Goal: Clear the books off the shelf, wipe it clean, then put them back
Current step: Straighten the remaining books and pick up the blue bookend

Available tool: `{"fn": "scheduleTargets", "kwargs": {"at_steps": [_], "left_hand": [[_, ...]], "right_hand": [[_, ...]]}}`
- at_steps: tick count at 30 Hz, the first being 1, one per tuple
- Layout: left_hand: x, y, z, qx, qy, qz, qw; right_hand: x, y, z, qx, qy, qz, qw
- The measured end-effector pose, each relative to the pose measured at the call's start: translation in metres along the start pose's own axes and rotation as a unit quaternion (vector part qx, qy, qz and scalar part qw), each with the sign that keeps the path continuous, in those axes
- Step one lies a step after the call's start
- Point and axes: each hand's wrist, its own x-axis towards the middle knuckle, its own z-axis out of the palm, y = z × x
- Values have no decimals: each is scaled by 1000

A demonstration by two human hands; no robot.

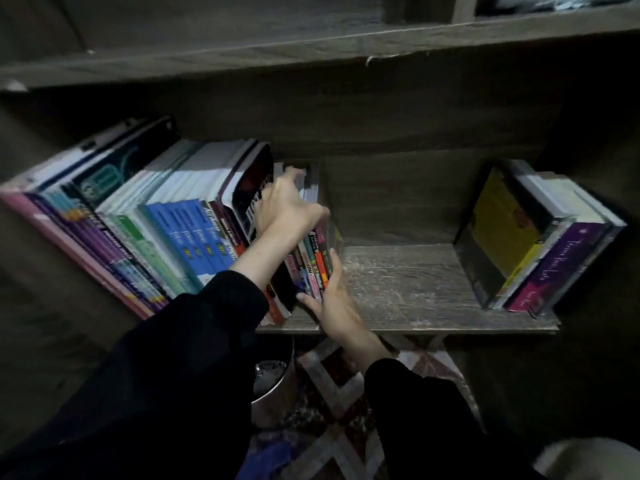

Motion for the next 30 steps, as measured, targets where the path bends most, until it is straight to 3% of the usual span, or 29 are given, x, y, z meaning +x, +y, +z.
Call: {"fn": "scheduleTargets", "kwargs": {"at_steps": [3,5,8,9,11,23,30], "left_hand": [[-1,-23,-11,45,0,61,997],[-7,-34,-17,145,-33,151,977],[-11,-46,-25,401,-50,251,879],[-11,-48,-26,453,-45,268,849],[-8,-51,-24,499,-46,272,822],[4,-56,0,494,-55,257,829],[8,-55,-7,507,-74,281,811]], "right_hand": [[8,-5,16,-8,-14,0,1000],[9,-1,15,-16,-32,0,999],[6,9,-1,-52,-72,-28,996],[7,12,-6,-72,-79,-35,994],[12,16,-12,-104,-79,-40,991],[29,19,-9,-175,-83,-30,981],[27,20,1,-175,-29,-15,984]]}}
